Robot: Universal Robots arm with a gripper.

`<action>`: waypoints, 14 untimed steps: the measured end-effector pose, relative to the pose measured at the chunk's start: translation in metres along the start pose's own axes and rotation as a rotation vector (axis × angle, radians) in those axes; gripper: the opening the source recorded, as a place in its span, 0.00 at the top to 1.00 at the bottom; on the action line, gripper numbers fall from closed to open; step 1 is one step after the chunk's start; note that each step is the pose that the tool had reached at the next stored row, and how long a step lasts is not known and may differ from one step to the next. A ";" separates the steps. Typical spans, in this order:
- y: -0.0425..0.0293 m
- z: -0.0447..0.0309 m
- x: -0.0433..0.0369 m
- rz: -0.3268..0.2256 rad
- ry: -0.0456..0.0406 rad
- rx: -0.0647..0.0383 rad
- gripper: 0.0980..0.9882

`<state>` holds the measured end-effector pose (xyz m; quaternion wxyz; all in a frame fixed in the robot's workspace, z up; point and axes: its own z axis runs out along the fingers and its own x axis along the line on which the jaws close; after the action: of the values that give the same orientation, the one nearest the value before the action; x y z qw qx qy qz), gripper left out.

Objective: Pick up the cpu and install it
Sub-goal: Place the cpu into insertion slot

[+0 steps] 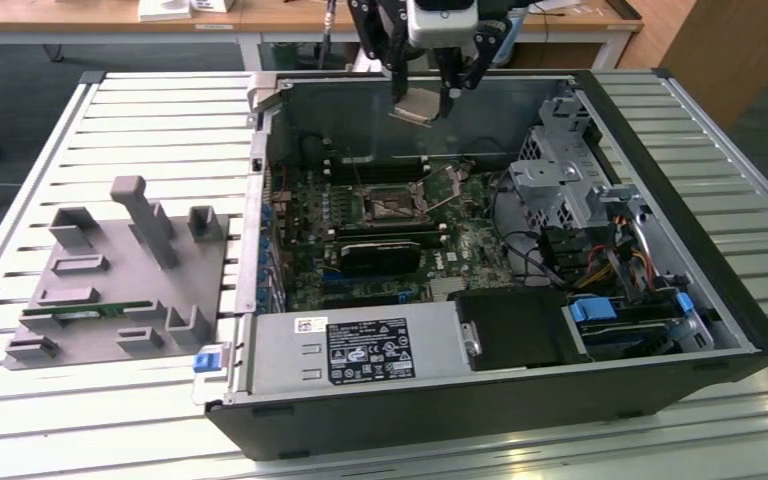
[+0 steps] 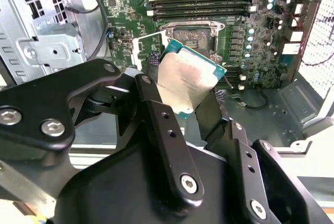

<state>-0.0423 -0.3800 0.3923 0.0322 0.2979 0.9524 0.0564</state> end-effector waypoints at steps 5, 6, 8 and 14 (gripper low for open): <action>0.0000 0.0001 0.0000 0.040 -0.0052 0.001 0.51; 0.0000 0.0001 0.0000 0.049 -0.0063 0.001 0.51; 0.0000 0.0001 0.0000 0.071 -0.0091 0.002 0.51; 0.0000 0.0002 0.0001 0.140 -0.0180 0.004 0.51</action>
<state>-0.0423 -0.3799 0.3921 0.0361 0.3645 0.9289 0.0540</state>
